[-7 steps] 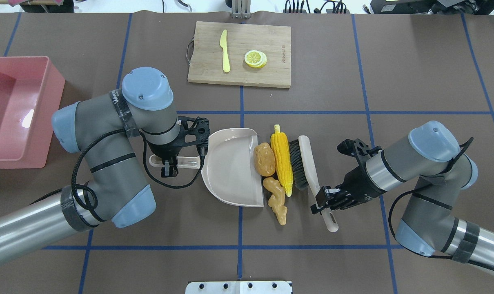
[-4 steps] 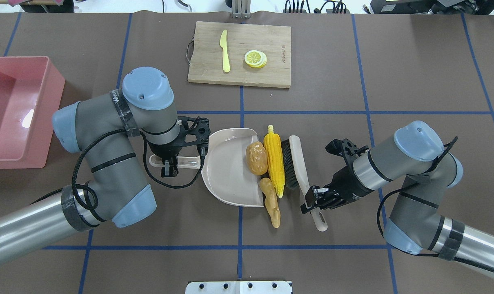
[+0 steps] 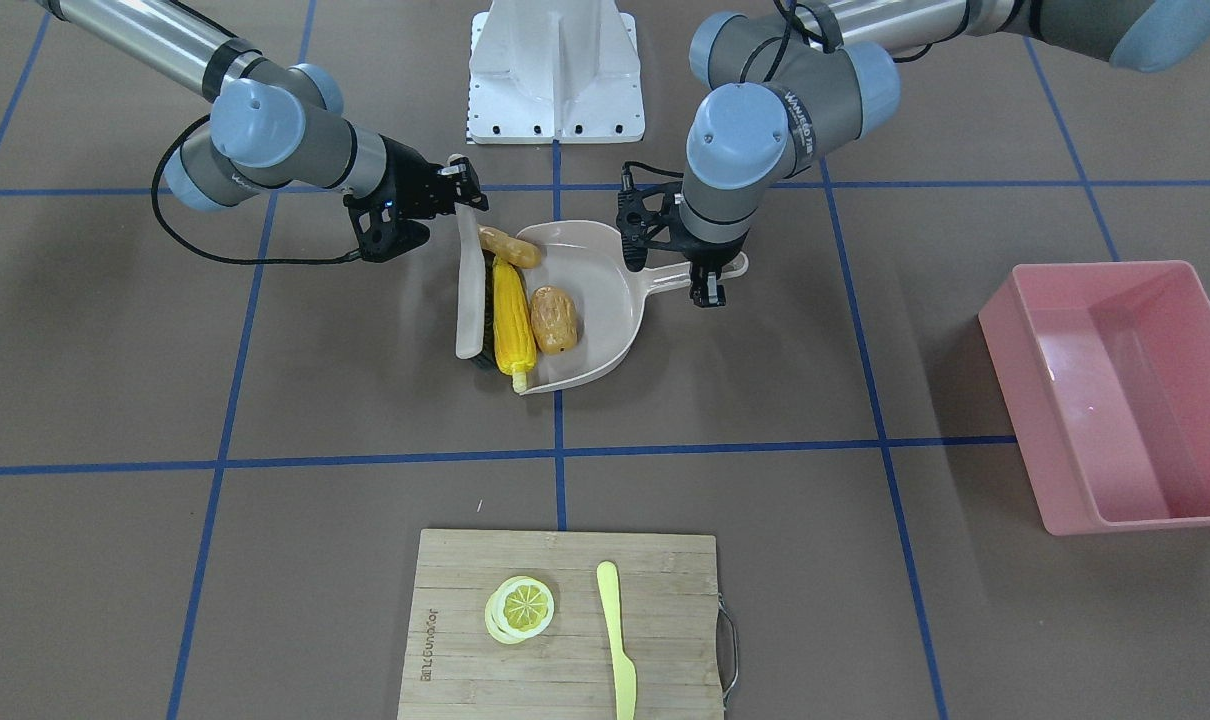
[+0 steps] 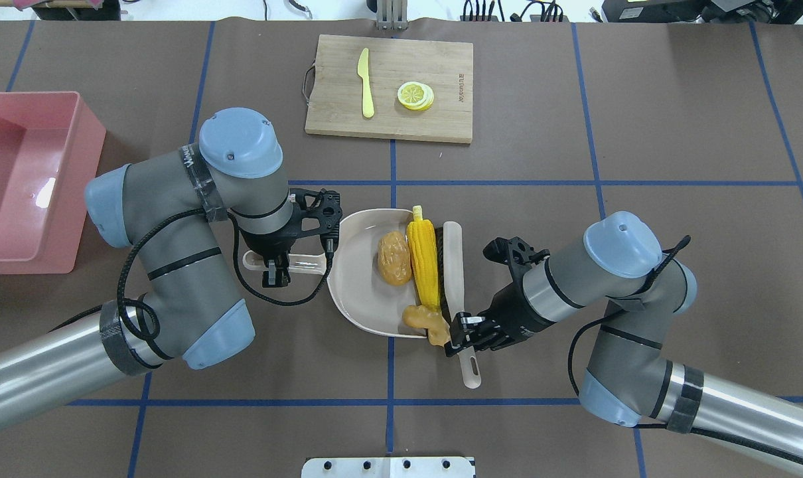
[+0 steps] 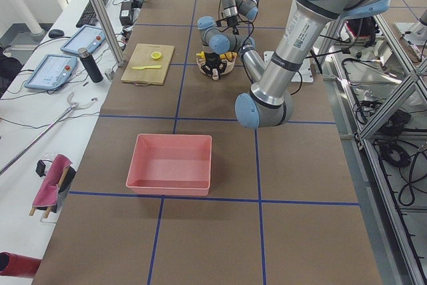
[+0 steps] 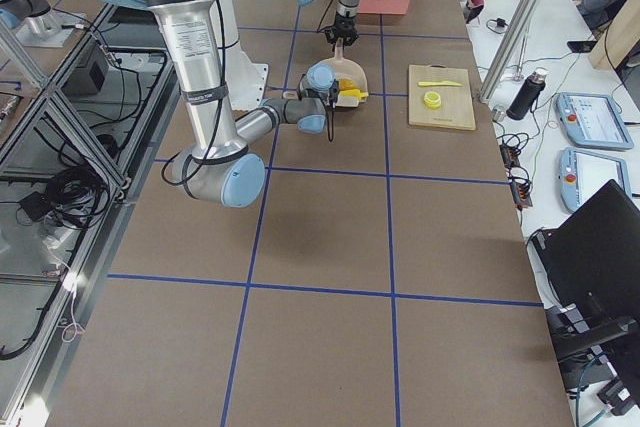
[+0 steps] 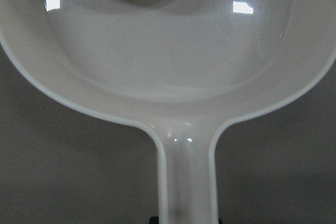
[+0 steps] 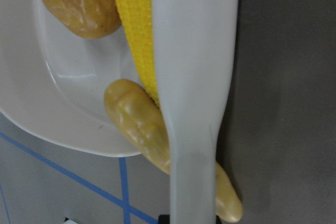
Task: Sweep and dump trash into bin
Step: 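Sweep the potato, corn and ginger into the dustpan with the right gripper's brush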
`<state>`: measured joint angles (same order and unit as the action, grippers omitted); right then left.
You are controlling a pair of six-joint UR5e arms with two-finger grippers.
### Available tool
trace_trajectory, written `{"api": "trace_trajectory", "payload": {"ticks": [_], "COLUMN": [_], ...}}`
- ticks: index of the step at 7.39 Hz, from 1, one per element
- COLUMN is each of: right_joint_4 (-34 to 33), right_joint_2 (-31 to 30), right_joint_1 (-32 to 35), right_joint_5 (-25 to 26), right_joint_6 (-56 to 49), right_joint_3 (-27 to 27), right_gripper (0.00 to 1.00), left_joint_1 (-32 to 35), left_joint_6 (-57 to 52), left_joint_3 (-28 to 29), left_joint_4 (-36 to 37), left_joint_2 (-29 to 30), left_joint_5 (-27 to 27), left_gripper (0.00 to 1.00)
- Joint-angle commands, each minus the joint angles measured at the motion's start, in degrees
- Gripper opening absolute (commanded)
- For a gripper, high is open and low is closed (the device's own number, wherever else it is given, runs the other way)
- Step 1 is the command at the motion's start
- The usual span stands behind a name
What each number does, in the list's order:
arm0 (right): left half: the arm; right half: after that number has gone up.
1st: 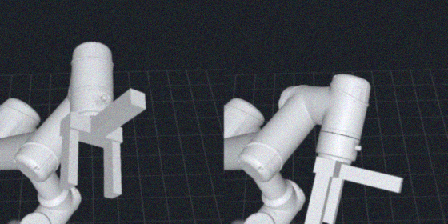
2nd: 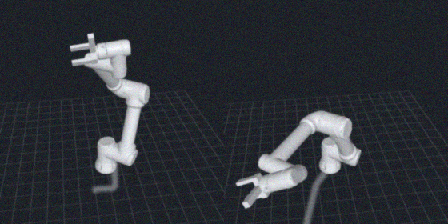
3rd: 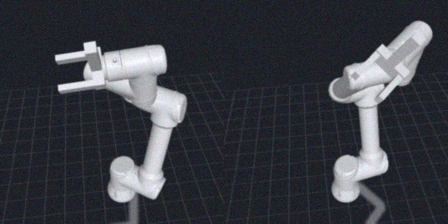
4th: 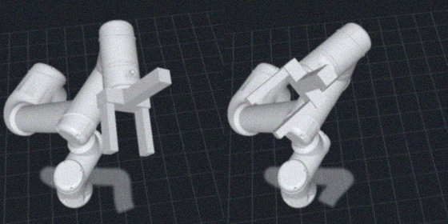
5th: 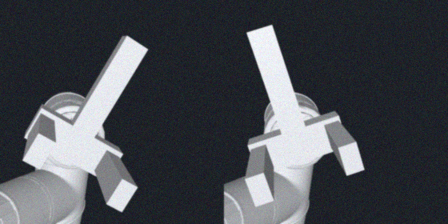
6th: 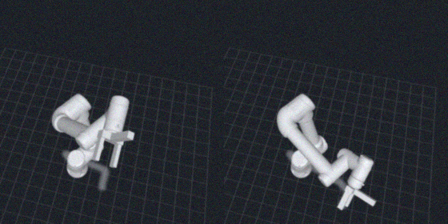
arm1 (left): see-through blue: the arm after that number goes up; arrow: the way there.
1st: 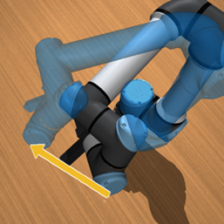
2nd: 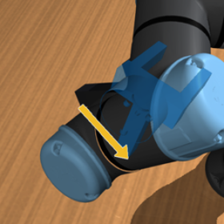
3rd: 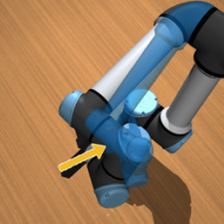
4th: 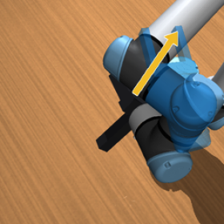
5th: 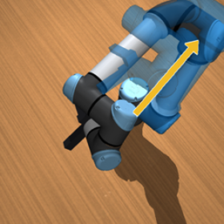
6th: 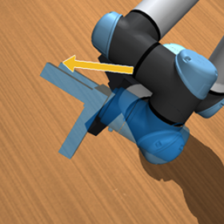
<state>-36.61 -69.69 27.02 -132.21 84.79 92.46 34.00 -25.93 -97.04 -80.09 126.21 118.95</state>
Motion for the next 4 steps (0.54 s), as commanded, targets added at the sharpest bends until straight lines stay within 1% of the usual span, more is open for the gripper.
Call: {"api": "trace_trajectory", "payload": {"ticks": [1,2,4], "right_joint_4": [-4.7,-6.2,-6.9], "right_joint_2": [4.3,5.3,6.0], "right_joint_1": [-0.6,-0.7,-1.1], "right_joint_5": [0.8,1.2,1.4], "right_joint_6": [1.0,1.0,1.1], "right_joint_3": [-0.2,-0.3,-0.2], "right_gripper": [0.0,0.0,0.0], "left_joint_1": [0.0,0.0,0.0], "left_joint_6": [0.0,0.0,0.0], "left_joint_3": [-0.3,-0.3,-0.3], "left_joint_4": [-0.1,-0.1,-0.2], "left_joint_2": [-0.1,-0.2,-0.3], "left_joint_5": [0.3,0.3,0.4], "left_gripper": [0.0,0.0,0.0]}}
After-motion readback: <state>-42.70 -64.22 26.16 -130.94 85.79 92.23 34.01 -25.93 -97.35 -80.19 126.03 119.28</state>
